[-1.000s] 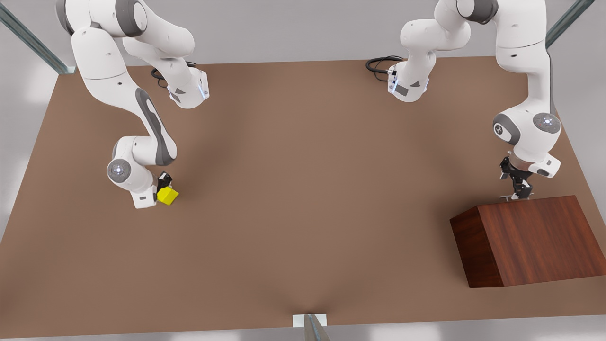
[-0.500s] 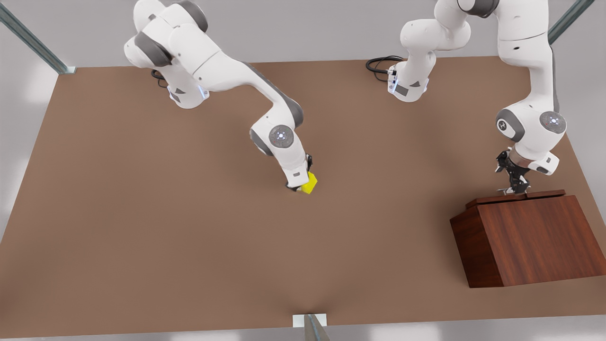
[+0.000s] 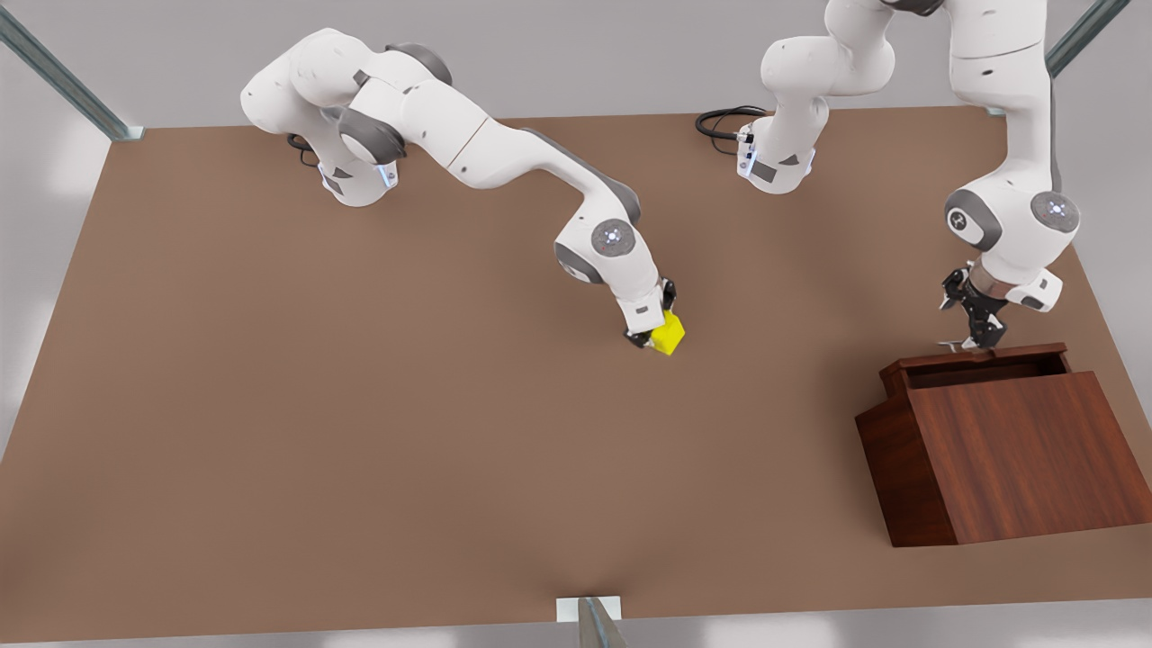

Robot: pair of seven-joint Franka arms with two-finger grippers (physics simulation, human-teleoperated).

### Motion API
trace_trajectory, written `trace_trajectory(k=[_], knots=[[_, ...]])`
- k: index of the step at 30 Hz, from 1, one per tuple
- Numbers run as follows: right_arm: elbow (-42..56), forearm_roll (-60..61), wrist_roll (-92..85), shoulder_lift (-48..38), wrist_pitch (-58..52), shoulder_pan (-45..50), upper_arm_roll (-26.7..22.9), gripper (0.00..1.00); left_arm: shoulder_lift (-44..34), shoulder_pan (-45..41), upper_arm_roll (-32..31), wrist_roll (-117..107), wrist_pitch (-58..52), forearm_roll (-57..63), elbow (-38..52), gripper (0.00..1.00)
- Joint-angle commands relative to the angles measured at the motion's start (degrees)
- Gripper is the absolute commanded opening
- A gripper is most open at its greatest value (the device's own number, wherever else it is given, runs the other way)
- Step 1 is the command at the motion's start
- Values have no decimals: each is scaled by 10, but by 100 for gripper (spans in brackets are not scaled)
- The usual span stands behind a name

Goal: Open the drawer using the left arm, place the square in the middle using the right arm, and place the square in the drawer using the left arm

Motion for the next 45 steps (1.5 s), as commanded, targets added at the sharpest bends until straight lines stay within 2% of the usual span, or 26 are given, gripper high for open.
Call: trace_trajectory(k=[1, 4, 6, 8, 9, 10, 12, 13, 14, 15, 16, 18, 20, 21, 22, 24, 25, 28, 31, 34, 36, 37, 39, 41, 45], knots=[[0, 0, 1, 0, 0, 0, 0, 100, -1, 3, 4, 0, 0, 0, 0, 100], [-3, 0, 0, -9, -3, 0, -3, 100, -16, 2, 5, -1, -4, 0, -16, 100], [-89, 6, 0, -115, -17, -15, -24, 100, -26, 2, 7, -1, -9, 0, -23, 100], [-131, 6, -2, -244, -149, -79, -25, 100, -40, 2, 9, -1, -10, 1, -36, 100], [-199, 6, -2, -323, -154, -123, -26, 100, -42, 2, 10, -1, -19, 1, -37, 100], [-235, 5, -2, -384, -218, -177, -27, 100, -50, 1, 14, -1, -29, 2, -37, 100], [-242, 5, -2, -431, -391, -326, -33, 100, -63, 1, 17, 0, -33, 5, -49, 100], [-244, 3, -2, -450, -431, -366, -50, 100, -65, 1, 22, 0, -34, 6, -50, 100], [-237, -3, -2, -471, -468, -372, -97, 100, -74, 0, 26, 1, -34, 7, -57, 100], [-232, -7, -2, -479, -475, -427, -106, 100, -79, -1, 30, 1, -40, 8, -62, 100], [-198, -11, 1, -485, -515, -440, -113, 100, -80, -1, 30, 1, -41, 8, -62, 100], [-182, -33, -10, -486, -514, -443, -137, 100, -92, -2, 40, 1, -44, 8, -70, 100], [-180, -37, -11, -473, -505, -439, -137, 100, -127, -10, 53, 1, -61, 24, -86, 100], [-180, -26, -12, -471, -478, -445, -138, 100, -167, -20, 53, 1, -95, 46, -85, 100], [-177, -25, -12, -471, -475, -452, -139, 100, -191, -36, 53, 4, -111, 81, -81, 100], [-146, -22, -12, -466, -479, -461, -142, 100, -179, -65, 46, 126, -112, 113, -26, 100], [-146, -22, -13, -461, -480, -457, -141, 100, -166, -85, 43, 216, -112, 112, -5, 100], [-143, -20, -10, -460, -491, -449, -134, 100, -56, -172, 30, 514, -135, 98, 113, 100], [-140, 12, -14, -465, -491, -495, -135, 100, 18, -176, -75, 523, -237, 48, 235, 100], [-140, 1, -10, -465, -491, -498, -120, 100, 53, -175, -143, 517, -278, 40, 288, 100], [-140, 1, -10, -458, -502, -500, -120, 100, 108, -175, -208, 530, -393, 40, 392, 100], [-140, 0, -10, -458, -501, -500, -120, 100, 136, -175, -239, 551, -416, 30, 426, 100], [-140, -8, -11, -459, -503, -501, -120, 100, 144, -175, -245, 685, -413, -13, 428, 100], [-127, -6, -10, -463, -526, -498, -120, 100, 165, -176, -276, 782, -407, -11, 428, 100], [-104, 4, -11, -463, -527, -493, -120, 100, 211, -223, -300, 688, -353, -12, 425, 100]])
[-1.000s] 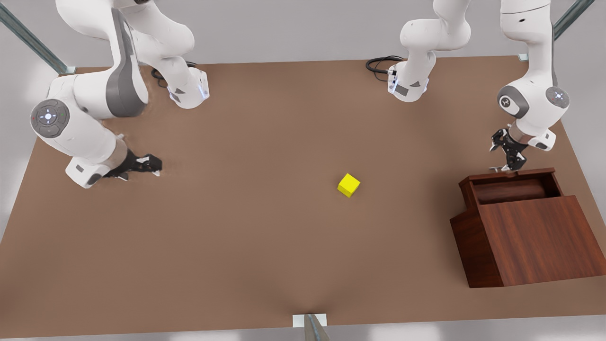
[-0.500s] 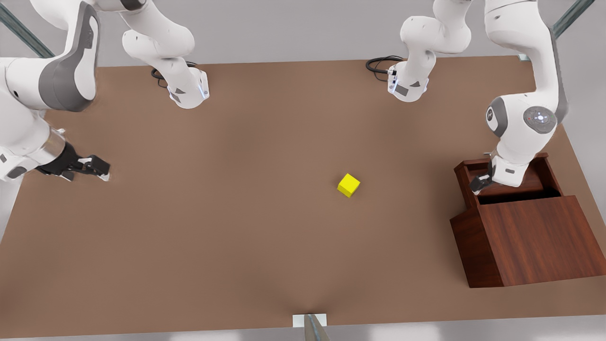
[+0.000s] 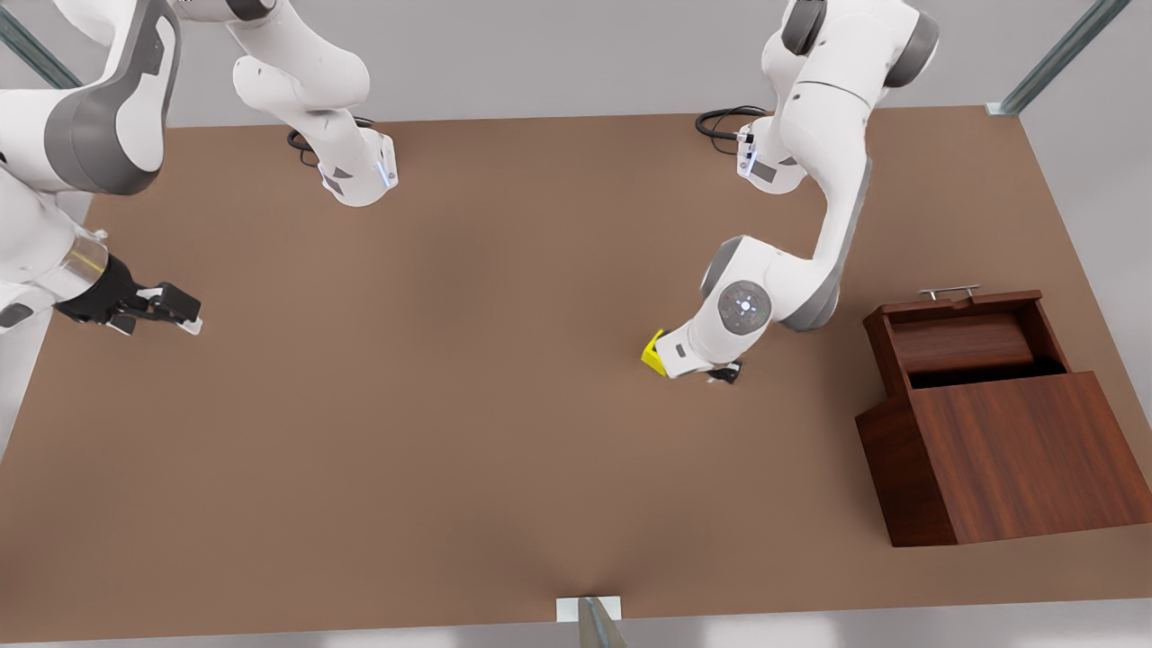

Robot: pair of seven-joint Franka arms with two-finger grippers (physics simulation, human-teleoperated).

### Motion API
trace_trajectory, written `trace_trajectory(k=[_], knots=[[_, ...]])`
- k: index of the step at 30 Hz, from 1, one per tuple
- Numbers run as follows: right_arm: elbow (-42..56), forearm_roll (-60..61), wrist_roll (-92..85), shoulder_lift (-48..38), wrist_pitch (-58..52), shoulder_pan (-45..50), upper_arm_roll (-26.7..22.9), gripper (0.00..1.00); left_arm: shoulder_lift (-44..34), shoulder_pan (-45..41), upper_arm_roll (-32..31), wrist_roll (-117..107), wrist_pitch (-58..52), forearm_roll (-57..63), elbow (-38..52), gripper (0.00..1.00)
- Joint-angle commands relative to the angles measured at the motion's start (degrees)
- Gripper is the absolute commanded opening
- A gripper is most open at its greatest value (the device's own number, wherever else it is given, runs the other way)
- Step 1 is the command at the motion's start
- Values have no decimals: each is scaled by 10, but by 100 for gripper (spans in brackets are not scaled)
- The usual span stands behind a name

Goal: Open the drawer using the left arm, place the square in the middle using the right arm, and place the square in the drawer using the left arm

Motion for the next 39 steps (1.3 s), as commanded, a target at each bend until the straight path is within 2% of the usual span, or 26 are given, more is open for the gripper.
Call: trace_trajectory(k=[1, 7, 15, 18, 20, 36, 38, 39], knots=[[1, 0, 0, 5, 2, -3, 0, 100, 6, -1, 0, -2, 5, -5, 0, 100], [13, 1, 0, 4, 0, -1, 1, 100, 54, -36, 3, -26, 49, 1, -6, 100], [14, 3, 4, -1, -32, 3, 1, 100, 4, -48, 3, -25, 159, 22, -167, 100], [13, 43, 4, -7, -37, -5, -5, 100, -2, -57, 3, -24, 158, 22, -178, 100], [14, 37, 1, -6, -33, 1, -3, 100, 0, -63, 4, -24, 157, 54, -178, 100], [14, 27, 3, 0, -32, 1, -1, 100, 33, -63, 11, -24, 172, 87, -174, 100], [15, 26, 3, 3, -30, 1, 0, 100, 38, -62, 11, -24, 176, 87, -173, 77], [15, 25, 3, 3, -30, 2, -1, 100, 39, -62, 11, -24, 175, 86, -173, 72]])
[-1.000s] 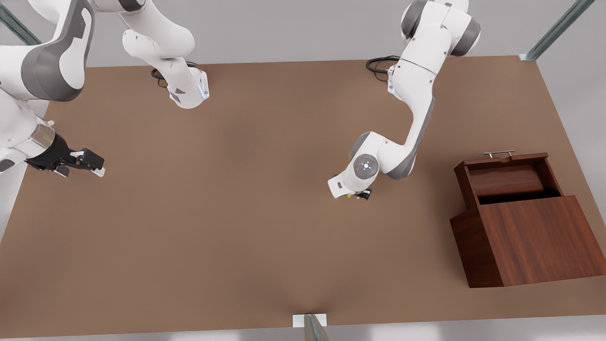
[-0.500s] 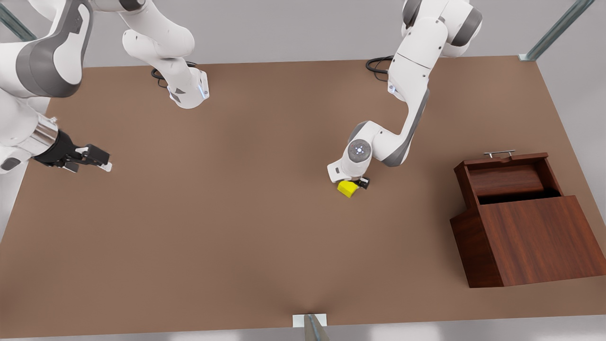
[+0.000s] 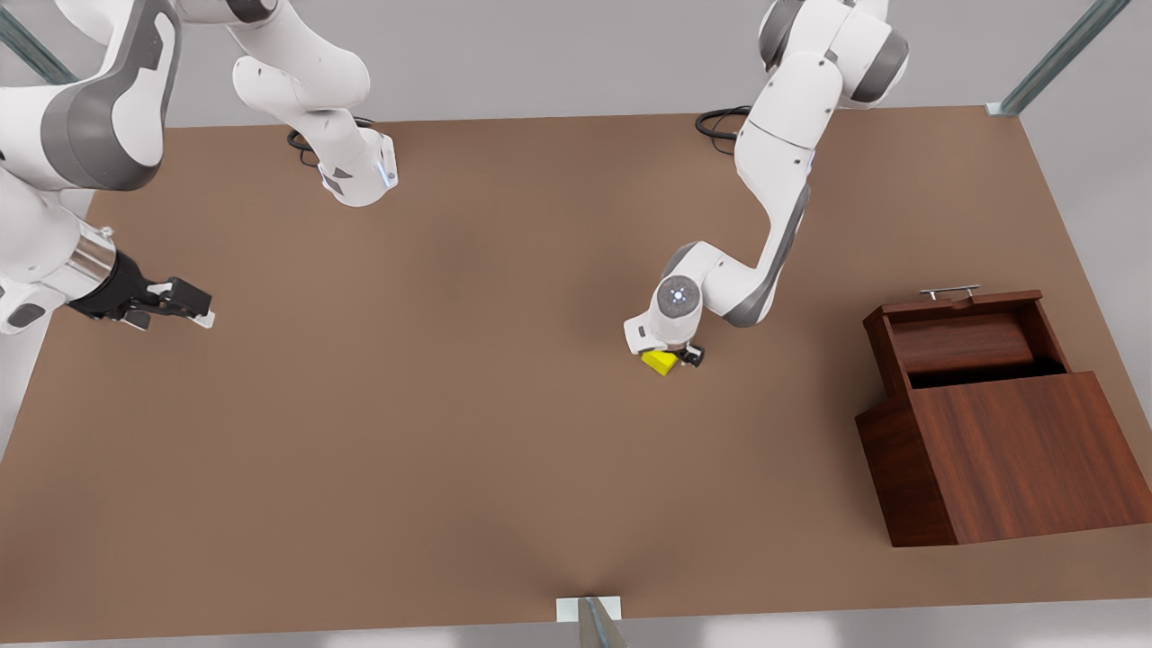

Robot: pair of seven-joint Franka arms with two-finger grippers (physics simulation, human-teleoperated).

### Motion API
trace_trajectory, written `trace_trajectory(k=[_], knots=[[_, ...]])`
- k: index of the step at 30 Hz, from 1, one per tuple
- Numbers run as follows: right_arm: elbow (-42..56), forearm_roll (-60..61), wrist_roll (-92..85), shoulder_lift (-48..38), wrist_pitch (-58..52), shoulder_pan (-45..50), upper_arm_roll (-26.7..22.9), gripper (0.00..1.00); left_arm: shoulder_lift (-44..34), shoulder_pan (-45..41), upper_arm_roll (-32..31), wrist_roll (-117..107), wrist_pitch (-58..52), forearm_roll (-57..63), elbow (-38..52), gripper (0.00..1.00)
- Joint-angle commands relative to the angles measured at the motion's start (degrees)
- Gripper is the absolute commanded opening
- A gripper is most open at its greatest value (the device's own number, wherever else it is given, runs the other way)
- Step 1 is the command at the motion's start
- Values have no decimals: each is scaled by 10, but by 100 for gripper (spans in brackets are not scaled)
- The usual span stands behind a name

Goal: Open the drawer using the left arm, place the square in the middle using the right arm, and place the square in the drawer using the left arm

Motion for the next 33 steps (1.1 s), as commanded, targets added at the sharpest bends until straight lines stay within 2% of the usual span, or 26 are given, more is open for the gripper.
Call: trace_trajectory(k=[1, 3, 10, 14, 21, 24, 27, 33], knots=[[0, 0, -1, 3, 0, -1, 0, 100, 0, 0, 0, 0, 0, 1, 0, 70], [3, -35, -1, 0, -4, 1, 3, 100, 5, -1, 0, 0, 1, 1, 2, 69], [3, -45, -2, 0, -7, 0, 1, 100, 9, -1, 1, 0, 9, 2, 2, 69], [11, -46, -1, 3, -3, 0, 0, 100, -20, 0, 1, -1, -26, 1, 7, 69], [12, -48, 0, -1, -4, 1, 2, 100, -169, 3, 26, 31, -261, 0, 51, 70], [13, -48, -1, -1, -5, 1, 3, 100, -197, 3, 110, 114, -275, -7, 51, 71], [12, -50, 0, 0, -4, 10, 17, 100, -199, 3, 194, 227, -275, -21, 60, 71], [13, -48, 1, 0, -4, 4, 11, 100, -190, 6, 349, 482, -270, -26, 57, 71]])
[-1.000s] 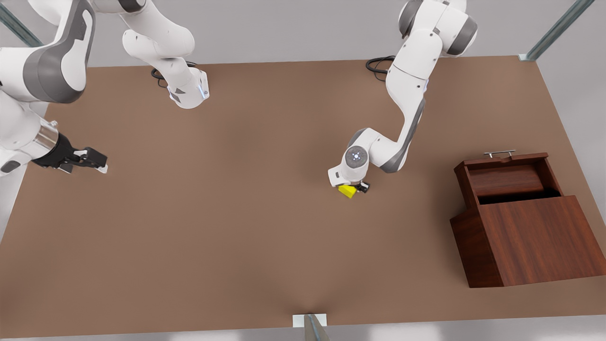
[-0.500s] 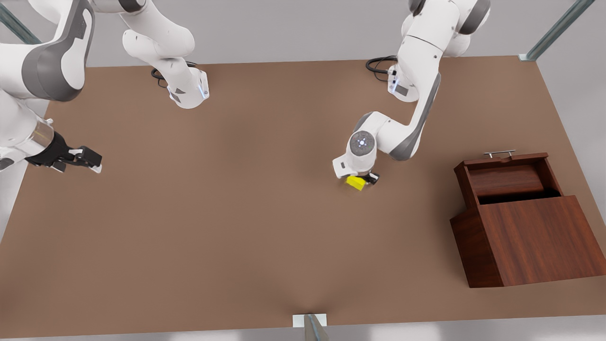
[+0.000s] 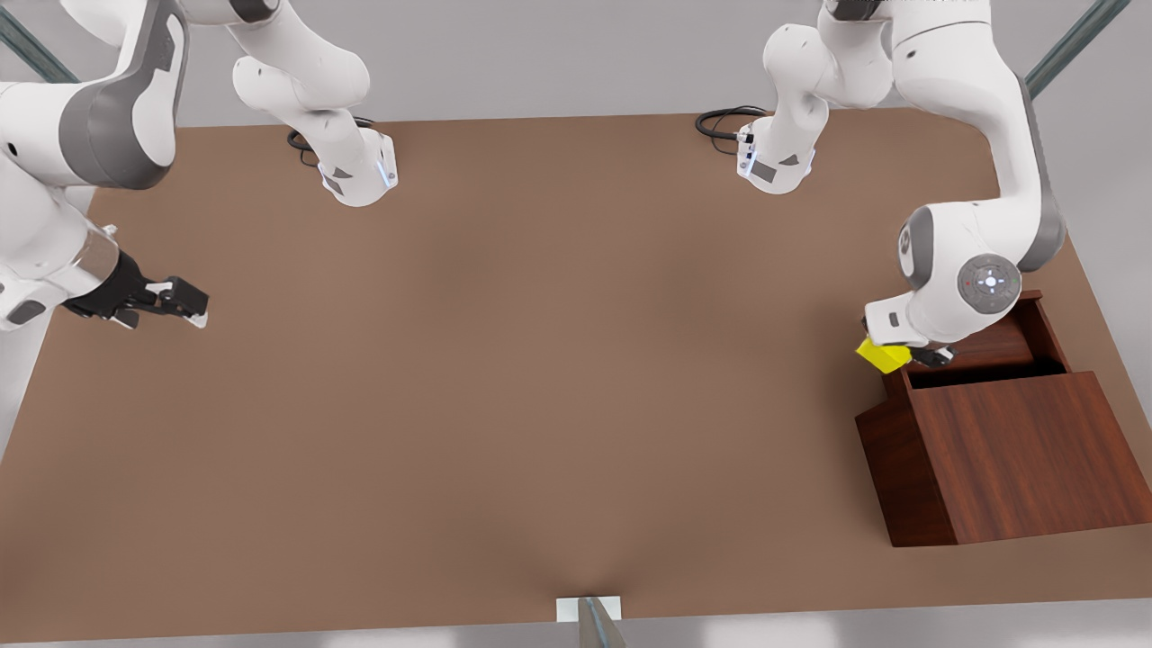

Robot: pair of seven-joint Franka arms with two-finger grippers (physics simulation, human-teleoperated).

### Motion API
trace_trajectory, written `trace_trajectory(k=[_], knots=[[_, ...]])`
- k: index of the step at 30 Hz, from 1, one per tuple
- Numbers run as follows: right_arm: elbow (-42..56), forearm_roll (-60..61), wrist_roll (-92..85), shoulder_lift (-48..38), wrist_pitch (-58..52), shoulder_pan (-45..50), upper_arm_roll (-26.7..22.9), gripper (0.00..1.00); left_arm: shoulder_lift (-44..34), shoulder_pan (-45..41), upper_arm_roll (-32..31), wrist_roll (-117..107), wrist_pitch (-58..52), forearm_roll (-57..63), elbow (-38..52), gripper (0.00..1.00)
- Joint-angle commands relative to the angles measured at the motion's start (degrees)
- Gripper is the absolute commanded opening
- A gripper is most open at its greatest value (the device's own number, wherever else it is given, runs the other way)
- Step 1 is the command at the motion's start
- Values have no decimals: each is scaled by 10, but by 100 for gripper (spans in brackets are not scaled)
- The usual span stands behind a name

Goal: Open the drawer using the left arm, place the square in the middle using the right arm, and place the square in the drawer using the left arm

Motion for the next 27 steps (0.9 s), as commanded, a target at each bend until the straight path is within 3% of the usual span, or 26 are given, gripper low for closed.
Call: trace_trajectory(k=[1, 5, 9, 11, 12, 18, 20, 24, 27], knots=[[0, 0, 0, 0, 0, -2, 1, 100, 2, -1, 5, 7, 0, -9, 0, 71], [0, -2, -1, 0, -3, -1, 1, 100, 11, 4, 67, 90, 2, -11, -4, 71], [3, -3, 0, -5, -4, 0, 1, 100, 55, 71, 71, 176, 45, -46, -4, 72], [11, -4, 0, -3, -19, 3, 3, 100, 76, 84, 71, 195, 57, -62, -1, 82], [12, -2, -1, -5, -22, 0, -1, 100, 82, 86, 71, 195, 57, -65, 0, 100], [11, -3, 0, -3, -23, 1, 2, 100, 73, 87, 71, 195, 48, -69, 2, 100], [10, -2, 0, -2, -23, 1, 2, 100, 67, 83, 64, 58, -22, -69, 70, 100], [11, -1, 0, -2, -22, 1, 2, 100, 56, 81, -24, -284, -76, -89, 190, 100], [11, -2, -1, -1, -19, 1, 1, 100, 14, 238, -256, -432, -75, -79, 206, 100]])
